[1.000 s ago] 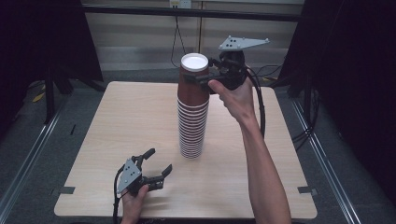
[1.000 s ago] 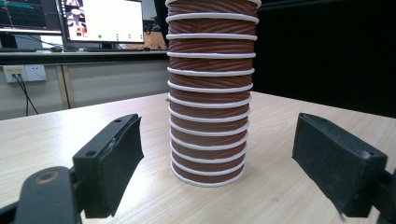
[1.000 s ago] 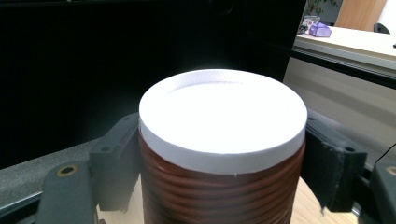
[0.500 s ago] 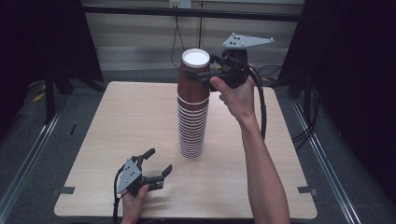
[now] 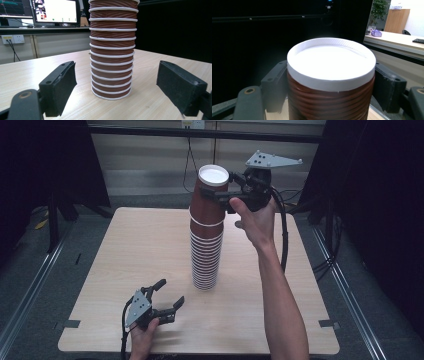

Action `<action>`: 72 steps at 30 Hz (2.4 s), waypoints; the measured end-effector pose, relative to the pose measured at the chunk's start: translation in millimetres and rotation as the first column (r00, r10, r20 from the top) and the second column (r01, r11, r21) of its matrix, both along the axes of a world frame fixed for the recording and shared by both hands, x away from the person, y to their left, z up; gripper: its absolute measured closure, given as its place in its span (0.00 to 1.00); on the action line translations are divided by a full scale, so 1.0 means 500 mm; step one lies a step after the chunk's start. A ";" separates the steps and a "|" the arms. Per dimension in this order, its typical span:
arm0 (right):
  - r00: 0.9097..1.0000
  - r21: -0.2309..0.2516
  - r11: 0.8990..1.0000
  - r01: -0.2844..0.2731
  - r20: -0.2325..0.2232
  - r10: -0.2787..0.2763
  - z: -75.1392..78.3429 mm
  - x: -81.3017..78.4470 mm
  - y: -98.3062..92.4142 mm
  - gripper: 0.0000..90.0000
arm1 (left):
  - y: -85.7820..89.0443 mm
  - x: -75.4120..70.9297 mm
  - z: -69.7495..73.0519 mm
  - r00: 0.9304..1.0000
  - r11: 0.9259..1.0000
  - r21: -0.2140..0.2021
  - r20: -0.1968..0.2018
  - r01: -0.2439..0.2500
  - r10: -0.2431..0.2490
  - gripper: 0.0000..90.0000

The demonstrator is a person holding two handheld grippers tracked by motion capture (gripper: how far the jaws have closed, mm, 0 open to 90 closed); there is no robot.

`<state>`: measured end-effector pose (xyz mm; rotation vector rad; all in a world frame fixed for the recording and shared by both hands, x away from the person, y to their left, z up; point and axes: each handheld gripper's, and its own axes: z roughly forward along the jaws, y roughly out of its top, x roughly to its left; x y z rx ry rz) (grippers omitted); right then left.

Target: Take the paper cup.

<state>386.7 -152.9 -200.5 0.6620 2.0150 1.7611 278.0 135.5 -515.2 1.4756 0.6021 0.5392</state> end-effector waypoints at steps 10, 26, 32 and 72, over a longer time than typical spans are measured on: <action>0.999 0.040 0.999 0.014 0.034 -0.016 0.009 -0.006 -0.005 0.26 | 0.000 0.000 0.000 1.000 1.000 0.000 0.000 0.000 0.000 0.17; 0.997 0.112 0.994 0.005 0.070 -0.013 0.024 -0.014 -0.016 0.27 | 0.000 0.000 0.000 1.000 1.000 0.000 0.000 0.001 -0.001 0.17; 0.996 0.152 0.988 0.006 0.090 -0.020 0.029 -0.017 -0.023 0.27 | 0.000 0.000 0.000 1.000 1.000 0.001 0.000 0.001 -0.001 0.17; 0.986 0.286 0.956 0.066 0.127 -0.106 0.040 -0.067 -0.136 0.27 | 0.001 0.004 0.002 1.000 1.000 0.027 0.012 0.002 -0.002 0.17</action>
